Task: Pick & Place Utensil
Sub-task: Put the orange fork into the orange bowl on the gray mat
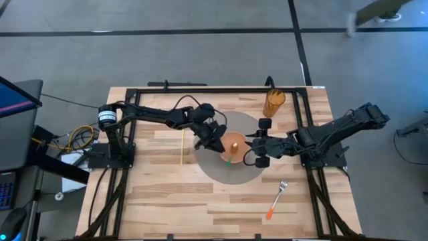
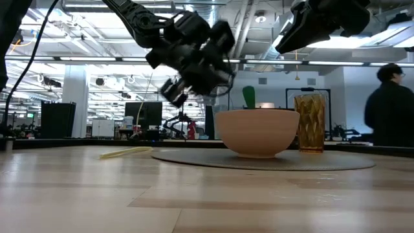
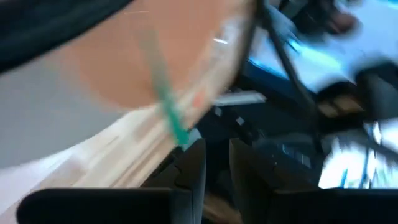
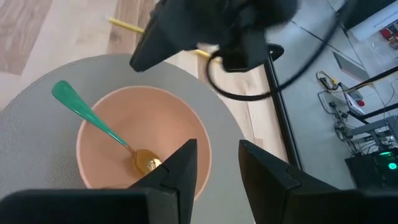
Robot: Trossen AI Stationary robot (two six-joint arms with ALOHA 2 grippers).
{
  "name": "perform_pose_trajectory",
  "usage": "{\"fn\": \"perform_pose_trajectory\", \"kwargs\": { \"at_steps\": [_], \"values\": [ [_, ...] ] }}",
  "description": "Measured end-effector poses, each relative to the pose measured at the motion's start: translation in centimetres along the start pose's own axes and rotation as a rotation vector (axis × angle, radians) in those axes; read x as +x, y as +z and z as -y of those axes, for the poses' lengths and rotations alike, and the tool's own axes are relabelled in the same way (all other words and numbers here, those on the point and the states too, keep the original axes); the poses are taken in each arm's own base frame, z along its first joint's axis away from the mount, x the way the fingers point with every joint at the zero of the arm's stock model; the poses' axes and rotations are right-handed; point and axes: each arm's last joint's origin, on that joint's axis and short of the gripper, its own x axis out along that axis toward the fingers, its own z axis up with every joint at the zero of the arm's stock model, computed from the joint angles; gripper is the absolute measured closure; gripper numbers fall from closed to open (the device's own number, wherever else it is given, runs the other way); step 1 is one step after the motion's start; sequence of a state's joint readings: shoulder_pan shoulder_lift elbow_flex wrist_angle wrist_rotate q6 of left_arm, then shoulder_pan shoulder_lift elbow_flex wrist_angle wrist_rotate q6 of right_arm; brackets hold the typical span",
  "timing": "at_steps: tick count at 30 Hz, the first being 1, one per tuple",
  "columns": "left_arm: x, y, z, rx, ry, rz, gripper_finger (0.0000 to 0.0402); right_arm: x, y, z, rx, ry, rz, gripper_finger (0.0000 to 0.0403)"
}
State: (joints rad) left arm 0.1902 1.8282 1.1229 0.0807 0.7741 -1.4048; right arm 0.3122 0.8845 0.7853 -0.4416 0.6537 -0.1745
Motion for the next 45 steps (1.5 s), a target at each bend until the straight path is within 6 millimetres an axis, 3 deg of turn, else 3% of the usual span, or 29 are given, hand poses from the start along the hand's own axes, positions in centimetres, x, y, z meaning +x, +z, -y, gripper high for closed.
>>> {"fn": "perform_pose_trajectory", "kwargs": {
  "at_steps": [4, 8, 14, 18, 22, 26, 32, 38, 42, 45],
  "values": [
    [-0.3, -0.2, 1.7, 0.359, -0.125, -0.001, 0.033, 0.0, 0.0, 0.0, 0.019, 0.001, 0.0, 0.0291],
    [-1.2, -2.1, 3.8, 0.732, -0.156, 0.083, 0.033, 0.0, 0.0, 0.0, 0.1, 0.003, 0.001, 0.0291],
    [-4.0, -7.2, 7.8, 1.271, -0.201, 0.268, 0.033, 0.1, 0.0, -0.2, 0.326, 0.005, -0.004, 0.0291],
    [-5.9, -11.0, 8.2, 1.495, -0.187, 0.366, 0.033, 0.4, 0.1, -0.9, 0.442, 0.02, -0.018, 0.0291],
    [-7.4, -13.7, 6.2, 1.58, -0.119, 0.456, 0.033, 0.8, 0.1, -2.4, 0.491, 0.058, -0.044, 0.0291],
    [-8.2, -15.2, 2.9, 1.566, 0.004, 0.549, 0.033, 0.8, 0.3, -4.4, 0.506, 0.162, -0.082, 0.0291],
    [-9.4, -16.8, -0.8, 1.533, 0.097, 0.648, 0.033, 0.2, 2.6, -6.5, 0.544, 0.321, -0.133, 0.0281],
    [-10.4, -18.0, -2.2, 1.533, 0.092, 0.698, 0.033, -0.7, 4.2, -8.0, 0.67, 0.395, -0.309, 0.0271],
    [-11.1, -18.3, -1.8, 1.539, 0.055, 0.743, 0.033, -1.1, 3.5, -9.7, 0.878, 0.442, -0.531, 0.027],
    [-11.5, -18.3, -1.5, 1.54, 0.037, 0.774, 0.033, -1.6, 2.3, -11.2, 1.021, 0.365, -0.719, 0.027]
  ]
}}
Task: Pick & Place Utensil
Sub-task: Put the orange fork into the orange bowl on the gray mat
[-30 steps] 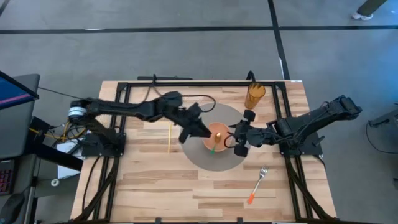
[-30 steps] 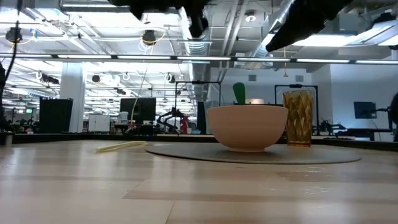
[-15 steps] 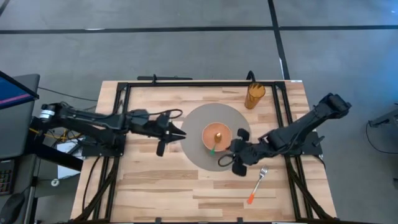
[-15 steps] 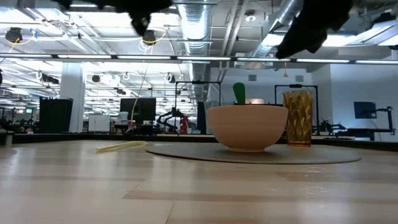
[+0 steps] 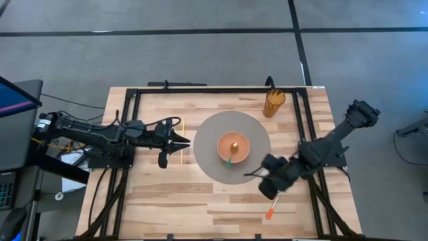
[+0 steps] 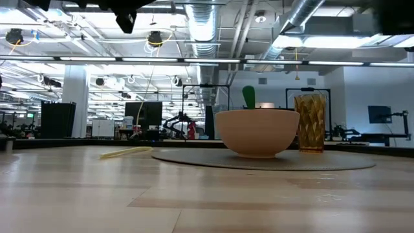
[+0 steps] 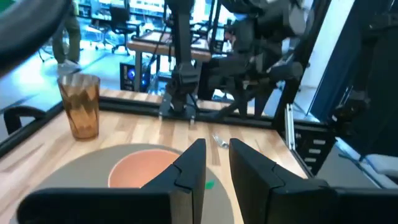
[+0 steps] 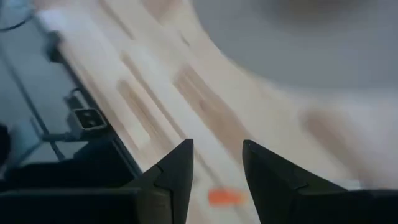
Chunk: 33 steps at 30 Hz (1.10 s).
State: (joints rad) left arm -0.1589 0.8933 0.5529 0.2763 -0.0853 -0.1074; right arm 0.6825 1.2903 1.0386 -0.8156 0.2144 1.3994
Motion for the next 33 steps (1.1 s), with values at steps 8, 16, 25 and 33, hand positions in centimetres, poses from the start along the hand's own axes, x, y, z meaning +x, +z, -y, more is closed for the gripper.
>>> {"fn": "perform_pose_trajectory", "kwargs": {
  "at_steps": [8, 16, 25, 33],
  "values": [
    [-0.3, 0.9, -0.5, -0.005, 0.016, 0.076, 0.033, 3.6, -4.7, 0.2, 0.456, -0.162, -0.107, 0.027],
    [-0.4, 2.0, -1.2, -0.011, 0.047, 0.182, 0.033, 7.5, -8.0, 0.1, 0.639, -0.345, -0.277, 0.027],
    [-0.4, 2.2, -1.6, -0.011, 0.065, 0.202, 0.033, 6.9, -7.4, 0.3, 0.627, -0.345, -0.229, 0.0271],
    [-0.3, 2.0, -1.6, -0.014, 0.064, 0.19, 0.033, 6.9, -8.0, 0.5, 0.574, -0.364, -0.221, 0.0269]
  ]
}}
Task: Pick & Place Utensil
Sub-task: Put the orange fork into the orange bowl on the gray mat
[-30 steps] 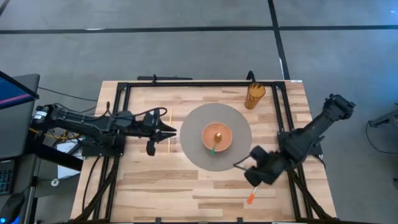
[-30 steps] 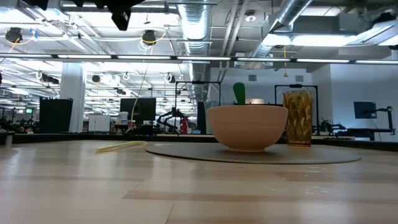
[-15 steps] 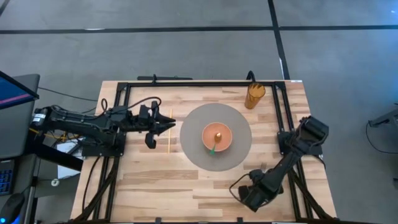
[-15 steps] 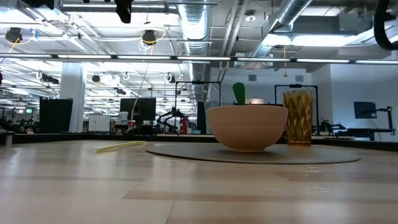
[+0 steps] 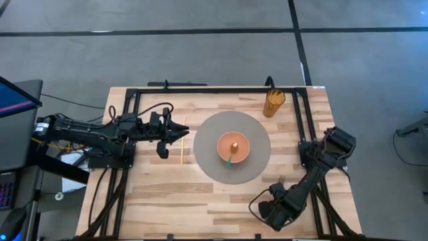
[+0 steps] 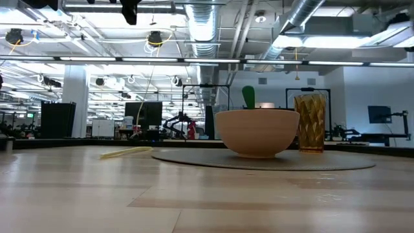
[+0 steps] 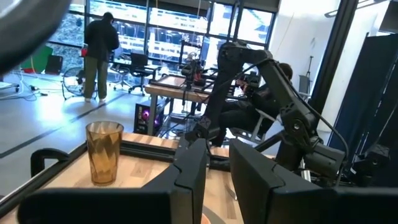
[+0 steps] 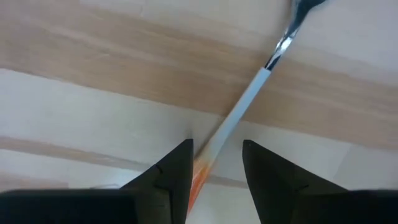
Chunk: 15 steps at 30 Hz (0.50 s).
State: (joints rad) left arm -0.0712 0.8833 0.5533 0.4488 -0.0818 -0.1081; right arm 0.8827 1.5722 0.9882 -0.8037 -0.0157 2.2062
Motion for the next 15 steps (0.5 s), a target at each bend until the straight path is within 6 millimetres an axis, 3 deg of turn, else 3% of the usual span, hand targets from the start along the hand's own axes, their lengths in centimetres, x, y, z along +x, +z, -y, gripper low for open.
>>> {"fn": "perform_pose_trajectory", "kwargs": {
  "at_steps": [8, 15],
  "values": [
    [0.0, 0.0, 0.0, -0.001, -0.002, 0.0, 0.033, 1.2, 0.4, -0.6, -0.09, -0.031, 0.034, 0.0271],
    [0.0, 0.0, 0.0, -0.001, -0.002, 0.006, 0.033, 1.6, 1.4, -1.4, -0.217, -0.037, 0.046, 0.0336]
  ]
}}
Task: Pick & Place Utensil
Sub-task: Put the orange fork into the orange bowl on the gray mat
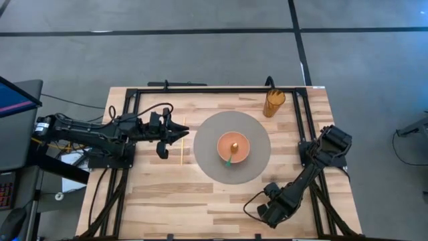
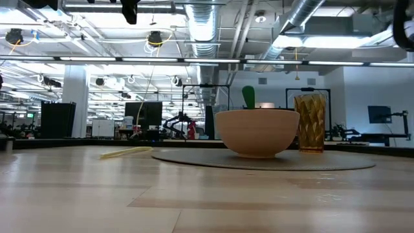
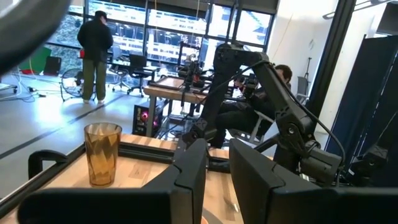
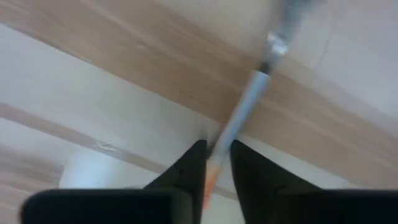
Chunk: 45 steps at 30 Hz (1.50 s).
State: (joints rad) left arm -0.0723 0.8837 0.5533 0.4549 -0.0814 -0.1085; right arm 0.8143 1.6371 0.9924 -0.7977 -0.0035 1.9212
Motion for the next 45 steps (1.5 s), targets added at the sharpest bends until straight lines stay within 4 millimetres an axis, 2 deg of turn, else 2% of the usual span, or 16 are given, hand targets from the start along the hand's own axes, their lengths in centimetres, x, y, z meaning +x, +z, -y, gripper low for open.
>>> {"fn": "perform_pose_trajectory", "kwargs": {
  "at_steps": [4, 6, 14, 19, 28, 36, 45],
  "values": [
    [0.0, 0.0, 0.0, 0.0, 0.0, 0.003, 0.033, -0.1, 0.2, 0.0, -0.03, 0.004, 0.006, 0.0385],
    [0.0, 0.0, 0.0, -0.001, 0.0, 0.003, 0.033, -0.2, 0.4, 0.1, -0.029, 0.005, 0.028, 0.0394],
    [0.0, 0.0, 0.0, -0.001, 0.0, 0.003, 0.033, -1.9, 0.9, 0.4, -0.019, 0.085, 0.083, 0.0374],
    [0.0, 0.0, 0.0, -0.001, 0.0, 0.002, 0.033, -4.4, 0.7, 0.0, -0.077, 0.214, 0.17, 0.04],
    [0.0, 0.0, 0.0, -0.001, 0.0, -0.001, 0.033, -8.6, 0.9, -0.5, -0.204, 0.388, 0.356, 0.0402],
    [0.0, 0.0, 0.0, -0.001, 0.0, -0.001, 0.033, -10.9, 2.4, -1.0, -0.315, 0.424, 0.442, 0.0403],
    [0.0, 0.0, 0.0, -0.001, 0.0, -0.002, 0.033, -16.3, 4.3, -0.7, -0.441, 0.491, 0.521, 0.0403]
  ]
}}
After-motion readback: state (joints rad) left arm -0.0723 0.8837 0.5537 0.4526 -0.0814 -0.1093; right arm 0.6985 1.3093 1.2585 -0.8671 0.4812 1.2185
